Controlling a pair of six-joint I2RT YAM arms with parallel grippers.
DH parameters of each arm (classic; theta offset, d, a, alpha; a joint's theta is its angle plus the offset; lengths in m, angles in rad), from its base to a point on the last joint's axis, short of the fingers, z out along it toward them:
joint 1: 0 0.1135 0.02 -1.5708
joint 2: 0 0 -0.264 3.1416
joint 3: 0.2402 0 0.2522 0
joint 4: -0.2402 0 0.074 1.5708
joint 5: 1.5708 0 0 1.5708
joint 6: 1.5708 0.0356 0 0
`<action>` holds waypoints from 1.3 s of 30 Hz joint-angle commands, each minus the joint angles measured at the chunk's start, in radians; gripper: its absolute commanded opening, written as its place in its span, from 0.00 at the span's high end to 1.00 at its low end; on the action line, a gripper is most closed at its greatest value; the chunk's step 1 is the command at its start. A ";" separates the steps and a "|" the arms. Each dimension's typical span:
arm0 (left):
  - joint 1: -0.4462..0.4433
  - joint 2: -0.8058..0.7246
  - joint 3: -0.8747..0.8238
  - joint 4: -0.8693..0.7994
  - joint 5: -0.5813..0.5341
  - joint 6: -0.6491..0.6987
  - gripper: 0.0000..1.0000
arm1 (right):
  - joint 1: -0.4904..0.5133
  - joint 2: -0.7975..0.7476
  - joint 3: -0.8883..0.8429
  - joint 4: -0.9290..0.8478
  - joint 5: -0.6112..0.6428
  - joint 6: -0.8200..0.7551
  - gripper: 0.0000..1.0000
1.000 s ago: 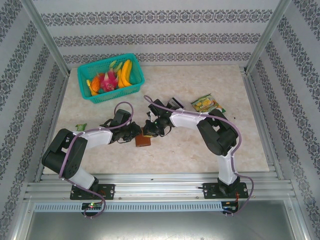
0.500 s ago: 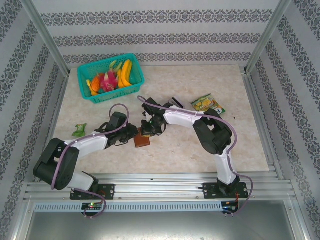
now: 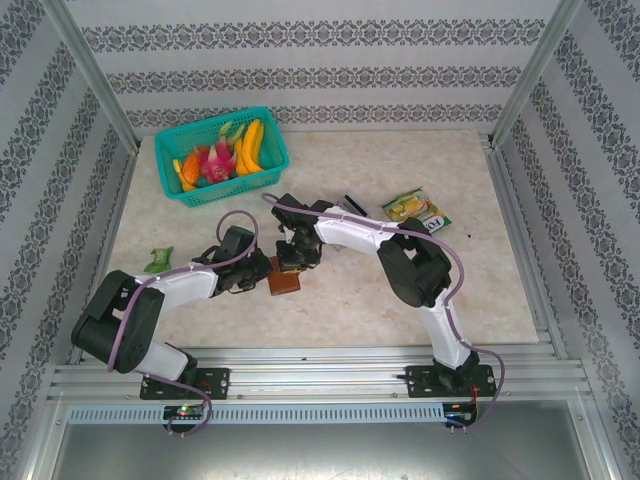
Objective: Put the credit cards into the card holder
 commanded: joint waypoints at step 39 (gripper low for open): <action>-0.072 -0.224 0.039 -0.177 -0.129 0.137 0.78 | -0.075 -0.672 -0.496 0.179 0.456 -0.077 0.66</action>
